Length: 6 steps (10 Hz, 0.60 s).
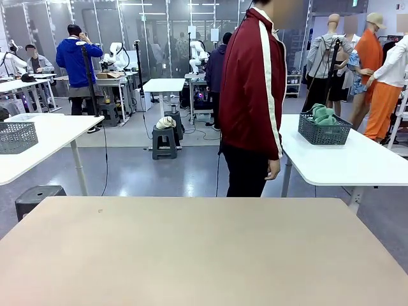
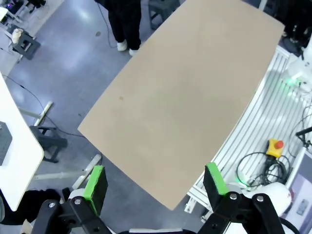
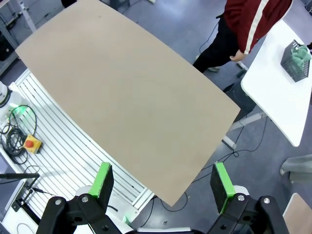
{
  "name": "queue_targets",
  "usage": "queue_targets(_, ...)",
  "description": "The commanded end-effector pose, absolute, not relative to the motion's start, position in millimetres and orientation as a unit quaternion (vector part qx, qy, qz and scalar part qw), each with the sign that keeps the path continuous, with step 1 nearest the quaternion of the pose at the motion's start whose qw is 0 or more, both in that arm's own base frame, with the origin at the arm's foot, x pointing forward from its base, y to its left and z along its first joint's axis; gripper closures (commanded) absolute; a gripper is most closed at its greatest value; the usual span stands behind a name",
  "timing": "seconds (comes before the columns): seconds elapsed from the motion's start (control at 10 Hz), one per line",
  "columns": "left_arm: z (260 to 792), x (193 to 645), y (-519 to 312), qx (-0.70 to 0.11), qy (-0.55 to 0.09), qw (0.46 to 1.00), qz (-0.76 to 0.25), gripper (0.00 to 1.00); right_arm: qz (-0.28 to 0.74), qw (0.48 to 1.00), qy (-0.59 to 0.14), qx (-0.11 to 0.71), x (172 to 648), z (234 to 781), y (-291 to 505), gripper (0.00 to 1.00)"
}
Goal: Fold the towels and place them in the basket.
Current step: When a person lays out a Towel with hook on the table, fold it in half twice.
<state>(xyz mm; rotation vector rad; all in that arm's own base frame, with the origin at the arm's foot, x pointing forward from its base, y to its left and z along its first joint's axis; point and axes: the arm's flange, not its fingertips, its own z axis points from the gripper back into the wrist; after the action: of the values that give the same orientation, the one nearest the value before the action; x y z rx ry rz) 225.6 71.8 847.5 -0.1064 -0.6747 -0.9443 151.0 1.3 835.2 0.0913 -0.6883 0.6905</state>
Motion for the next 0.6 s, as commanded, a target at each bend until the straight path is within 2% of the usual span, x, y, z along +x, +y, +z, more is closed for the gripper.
queue_targets(0.0, 856.9, 222.3, 82.5, -0.063, -0.305, 0.829, -0.465, 0.00, 0.351, 0.877, -0.322, 0.066, 153.6, 839.0, -6.8, 0.00)
queue_targets(0.5, 850.8, 221.9, 92.9, -0.072, -0.291, 0.827, -0.475, 0.00, 0.362, 0.873, -0.320, 0.069, 149.3, 844.0, -6.8, 0.00)
